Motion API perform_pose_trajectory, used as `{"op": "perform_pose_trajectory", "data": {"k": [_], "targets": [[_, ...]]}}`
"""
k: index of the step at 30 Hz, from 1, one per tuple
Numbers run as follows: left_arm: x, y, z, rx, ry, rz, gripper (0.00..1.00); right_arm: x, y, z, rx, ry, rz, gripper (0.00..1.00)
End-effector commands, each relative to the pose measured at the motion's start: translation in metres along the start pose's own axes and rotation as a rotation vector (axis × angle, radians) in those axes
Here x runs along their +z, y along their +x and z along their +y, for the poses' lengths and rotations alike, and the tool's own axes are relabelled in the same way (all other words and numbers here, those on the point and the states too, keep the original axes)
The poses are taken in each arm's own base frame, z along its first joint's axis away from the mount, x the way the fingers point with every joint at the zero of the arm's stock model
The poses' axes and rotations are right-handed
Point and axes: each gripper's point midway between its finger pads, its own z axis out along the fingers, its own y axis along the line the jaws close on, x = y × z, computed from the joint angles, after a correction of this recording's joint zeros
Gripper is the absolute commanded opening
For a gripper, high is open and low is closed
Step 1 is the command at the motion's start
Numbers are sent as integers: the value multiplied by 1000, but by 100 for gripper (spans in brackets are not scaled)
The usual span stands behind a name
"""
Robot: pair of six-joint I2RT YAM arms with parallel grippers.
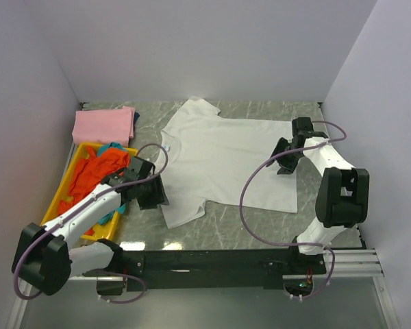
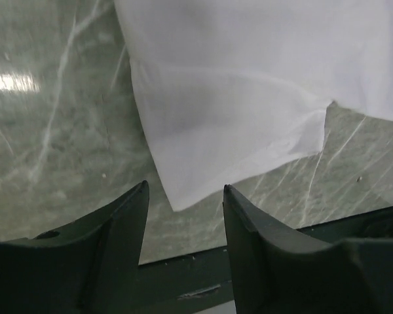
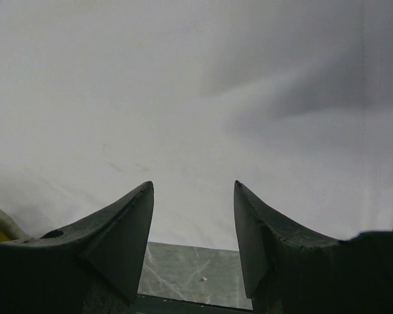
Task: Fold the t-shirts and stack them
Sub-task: Fold the tshirt
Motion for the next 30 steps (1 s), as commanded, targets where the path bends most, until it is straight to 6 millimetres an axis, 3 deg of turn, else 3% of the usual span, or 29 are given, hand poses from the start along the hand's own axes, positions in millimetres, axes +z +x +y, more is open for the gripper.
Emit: {"op": "perform_pose_trajectory", "data": {"k": [1,5,9,17,22,28,30], "targets": [[-2,22,-4,-74,20,38,55,-10,-5,8,-11,-38,-54,59],[3,48,6,-65,1,99,53,-7,-1,6,-11,-33,-46,59],[10,60,4,-52,11,132,51,-6,1,5,-9,-35,-43,59],[32,70,1,4,-26,196,45,-10,1,5,-10,-38,-54,59],[37,77,10,5,-81,227,39,-12,2,2,-16,-23,-57,59],[46,82,7,10,-55,246,38,-12,10,-2,-4,-24,-62,59],[52,86,10,15,-66,261,30,-10,15,-8,0,-9,-56,59]]}}
